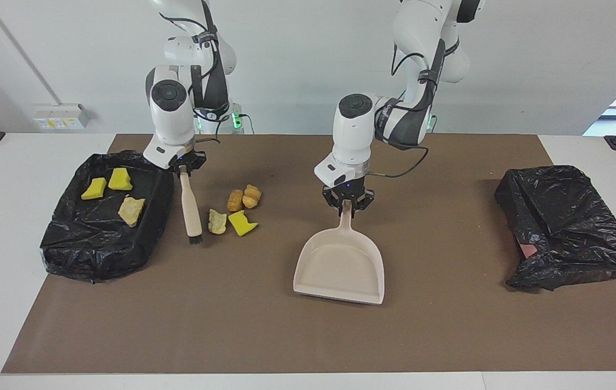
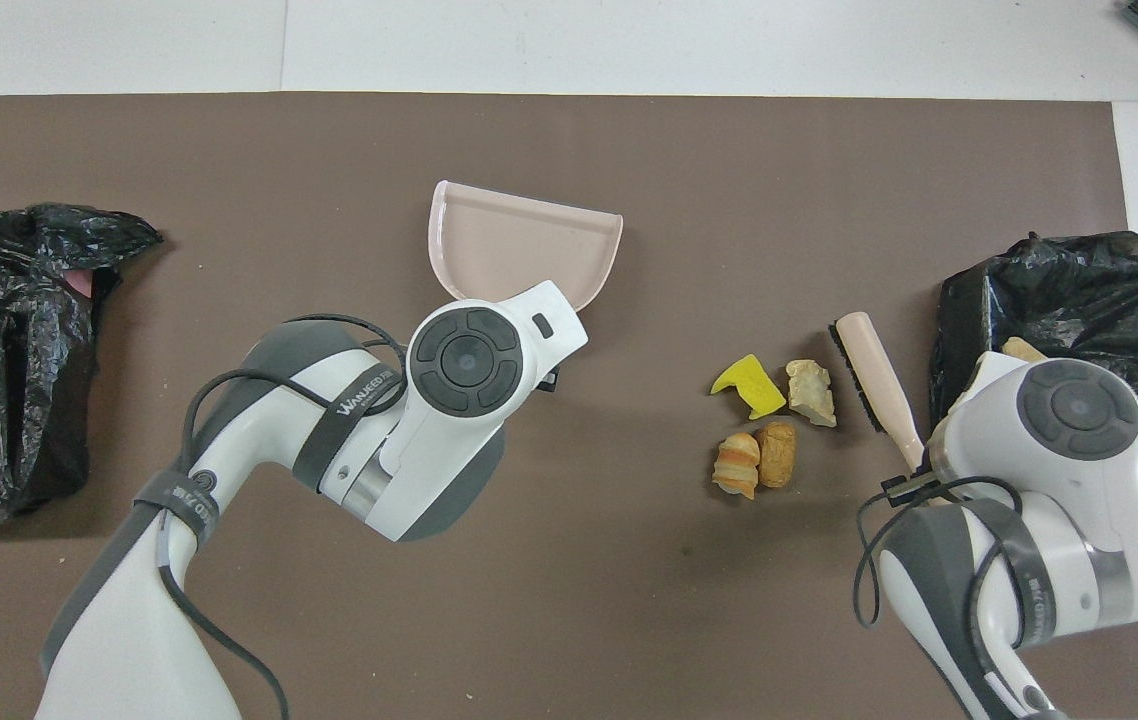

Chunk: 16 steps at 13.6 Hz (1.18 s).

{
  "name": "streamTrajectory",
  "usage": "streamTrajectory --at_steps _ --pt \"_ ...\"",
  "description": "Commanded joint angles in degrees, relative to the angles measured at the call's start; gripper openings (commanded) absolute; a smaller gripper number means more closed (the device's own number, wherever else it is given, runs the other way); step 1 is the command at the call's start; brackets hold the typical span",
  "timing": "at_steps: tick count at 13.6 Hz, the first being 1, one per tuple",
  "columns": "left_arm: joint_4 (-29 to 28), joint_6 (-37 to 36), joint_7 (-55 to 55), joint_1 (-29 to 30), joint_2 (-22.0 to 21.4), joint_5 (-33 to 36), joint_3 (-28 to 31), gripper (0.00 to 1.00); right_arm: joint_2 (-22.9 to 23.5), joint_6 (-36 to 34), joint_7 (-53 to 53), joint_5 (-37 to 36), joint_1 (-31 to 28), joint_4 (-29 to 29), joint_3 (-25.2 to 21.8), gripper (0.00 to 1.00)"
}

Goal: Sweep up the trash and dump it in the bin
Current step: 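Move the brush with the right gripper behind the bread pieces, then push the dustpan toward the bread with the left gripper while the right gripper sweeps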

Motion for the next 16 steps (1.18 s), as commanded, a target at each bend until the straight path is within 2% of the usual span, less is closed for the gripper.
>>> streamTrajectory --at_steps 1,3,5,8,11,14,16 --pt "-0.3 -4.4 11.9 1.8 -2.5 1.1 -0.1 0.0 1.7 2.3 4.6 -0.9 3.0 -0.9 0.4 0.0" --pt "-0.3 -9.6 23.4 2.6 -4.5 1.0 0.0 0.0 3.1 3.1 11.7 0.0 7.1 -1.2 0.4 0.0" --pt "-0.2 -13.8 35.8 3.6 -5.2 1.1 0.0 0.0 2.2 1.6 19.9 0.3 10.7 -0.5 0.4 0.0" --pt "-0.9 -17.8 48.0 3.6 -6.1 1.1 0.0 0.0 -2.6 -7.8 22.0 0.1 9.7 2.6 -0.2 0.0" --pt "-1.7 -19.9 57.5 3.6 -6.8 1.1 0.0 0.0 -7.1 -14.1 22.0 -0.2 7.8 1.3 -0.2 0.0" --pt "-4.5 -19.4 59.6 3.0 -8.4 1.2 -0.1 0.0 -12.2 -13.3 21.8 2.7 7.9 -4.9 0.0 0.0" --pt "-5.6 -17.0 61.4 1.9 -7.5 1.3 -0.1 0.0 -12.6 -12.5 20.3 5.6 8.4 -6.3 0.0 0.0"
